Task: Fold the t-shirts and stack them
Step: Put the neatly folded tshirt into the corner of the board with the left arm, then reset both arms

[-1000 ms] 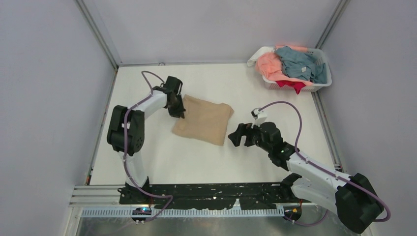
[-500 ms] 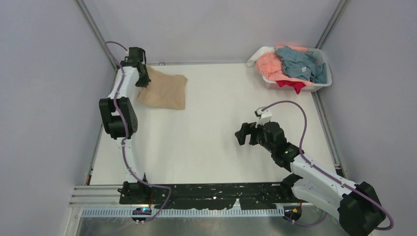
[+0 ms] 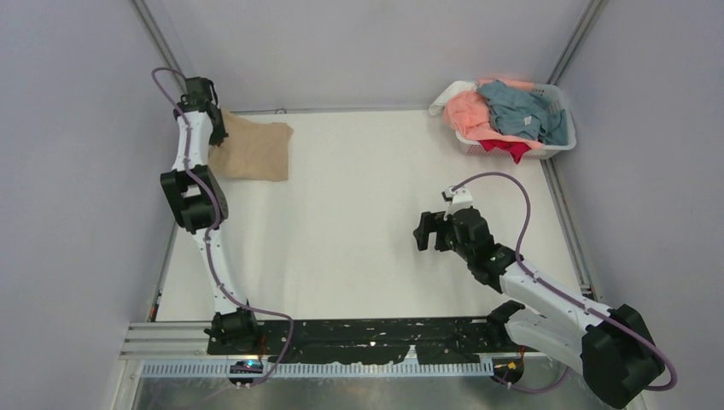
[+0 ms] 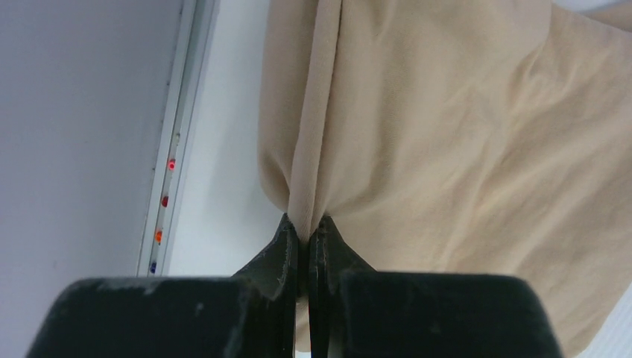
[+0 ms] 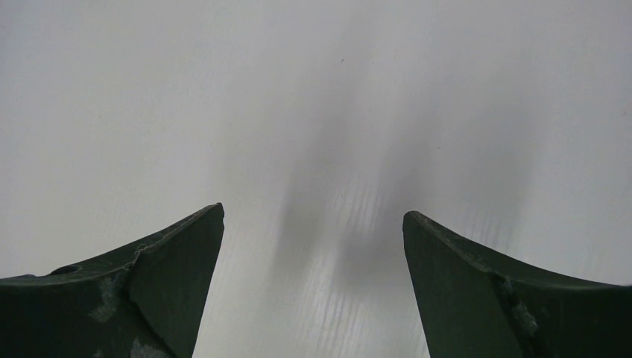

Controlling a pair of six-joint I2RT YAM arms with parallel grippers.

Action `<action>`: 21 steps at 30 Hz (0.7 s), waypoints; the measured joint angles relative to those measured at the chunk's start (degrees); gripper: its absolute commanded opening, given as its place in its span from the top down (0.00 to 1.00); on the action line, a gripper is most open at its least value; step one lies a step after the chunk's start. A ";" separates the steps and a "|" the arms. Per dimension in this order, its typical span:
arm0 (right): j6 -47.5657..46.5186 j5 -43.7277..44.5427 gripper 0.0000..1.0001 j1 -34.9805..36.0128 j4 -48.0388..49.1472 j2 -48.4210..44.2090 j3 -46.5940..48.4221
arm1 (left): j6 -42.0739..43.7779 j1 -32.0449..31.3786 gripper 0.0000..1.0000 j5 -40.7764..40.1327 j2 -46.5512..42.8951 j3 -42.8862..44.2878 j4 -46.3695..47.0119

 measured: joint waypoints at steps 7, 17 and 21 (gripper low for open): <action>0.90 -0.04 0.05 0.00 -1.09 1.81 1.38 | 0.81 1.07 0.12 -0.13 0.09 0.68 0.37; 4.87 1.84 0.05 0.00 -3.82 -0.02 2.23 | -5.01 1.07 0.01 3.61 -6.40 -3.91 1.70; 7.34 4.61 0.05 -0.72 -4.57 -0.98 2.43 | -11.89 0.02 0.00 8.07 -21.84 -20.92 6.99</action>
